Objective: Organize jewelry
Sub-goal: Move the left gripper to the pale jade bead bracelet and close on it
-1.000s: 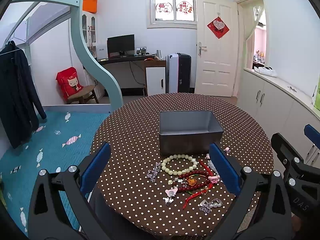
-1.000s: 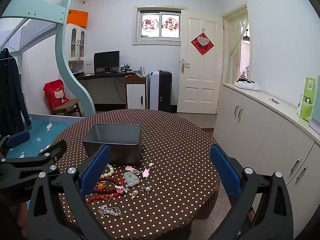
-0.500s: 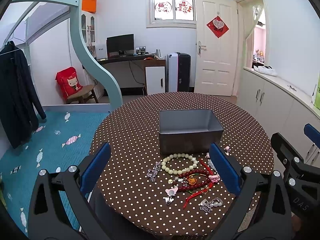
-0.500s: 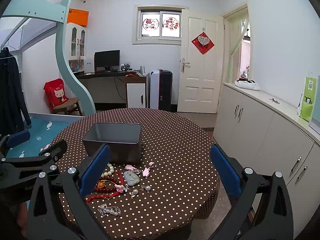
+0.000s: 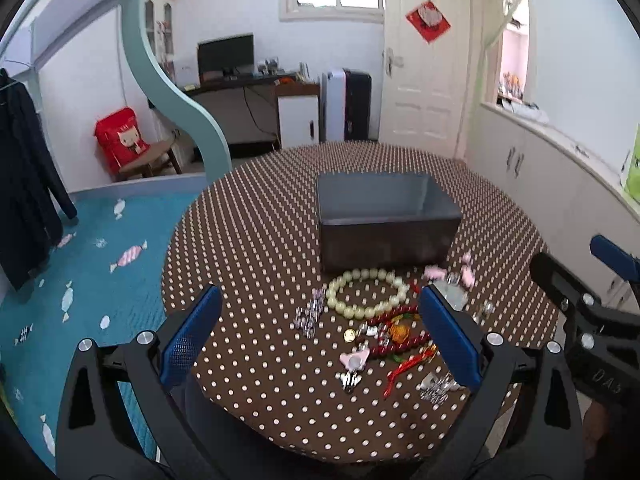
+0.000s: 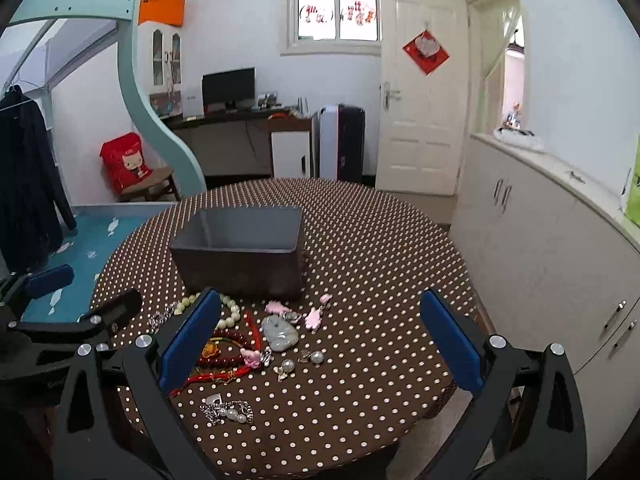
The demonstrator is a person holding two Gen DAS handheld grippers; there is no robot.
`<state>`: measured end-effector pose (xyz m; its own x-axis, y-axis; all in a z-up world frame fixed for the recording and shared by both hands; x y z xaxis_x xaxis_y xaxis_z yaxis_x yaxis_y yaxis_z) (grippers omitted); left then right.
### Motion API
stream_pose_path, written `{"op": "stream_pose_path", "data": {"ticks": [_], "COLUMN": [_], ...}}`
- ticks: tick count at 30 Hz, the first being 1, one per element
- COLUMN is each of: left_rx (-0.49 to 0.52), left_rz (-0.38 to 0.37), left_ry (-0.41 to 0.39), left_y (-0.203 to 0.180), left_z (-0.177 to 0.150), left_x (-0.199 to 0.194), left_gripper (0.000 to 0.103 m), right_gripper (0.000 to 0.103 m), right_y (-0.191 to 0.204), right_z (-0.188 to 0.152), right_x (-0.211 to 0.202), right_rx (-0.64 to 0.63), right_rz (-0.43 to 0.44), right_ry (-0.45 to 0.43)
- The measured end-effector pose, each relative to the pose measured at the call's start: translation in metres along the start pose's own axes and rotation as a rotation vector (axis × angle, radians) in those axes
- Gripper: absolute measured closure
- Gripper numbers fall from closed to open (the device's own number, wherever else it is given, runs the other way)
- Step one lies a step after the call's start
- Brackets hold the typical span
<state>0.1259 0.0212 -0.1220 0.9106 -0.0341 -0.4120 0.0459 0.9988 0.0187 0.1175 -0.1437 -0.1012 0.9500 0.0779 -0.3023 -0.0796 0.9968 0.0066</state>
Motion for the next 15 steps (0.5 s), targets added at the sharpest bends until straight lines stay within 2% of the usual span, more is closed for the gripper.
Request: {"op": "stream_pose_path", "data": {"ticks": [3, 8, 12, 15], "left_rx": [0.007, 0.01, -0.007, -0.03], "left_rz": [-0.009, 0.009, -0.016, -0.045], "left_ry": [0.051, 0.095, 0.13, 0.119], "left_y": [0.004, 0.015, 0.018, 0.019], "left_z": [-0.013, -0.028, -0.038, -0.04], "left_x": [0.012, 0.029, 0.036, 0.041], "left_gripper": [0.005, 0.005, 0.005, 0.005], "right_gripper": [0.007, 0.007, 0.007, 0.007], "right_y": [0.0, 0.0, 0.0, -0.001], "right_z": [-0.009, -0.026, -0.031, -0.035], "right_x": [0.009, 0.024, 0.03, 0.035], "right_rx": [-0.003, 0.067, 0.055, 0.076], "right_rz": [-0.01, 0.018, 0.024, 0.028], "right_ry": [0.039, 0.127, 0.135, 0.156]}}
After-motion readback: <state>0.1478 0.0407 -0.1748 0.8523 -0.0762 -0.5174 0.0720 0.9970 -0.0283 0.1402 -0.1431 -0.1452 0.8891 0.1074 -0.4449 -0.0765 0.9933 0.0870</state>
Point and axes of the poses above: each gripper's, at about its wrist camera, not at the fingertips, and x roughly the way its jaws point, y to its left, z to its top, the point moved 10 cm from there along x, roughly the way its jaws point, and after that the axes turned 14 degrees about -y, right-handed, at the moved point
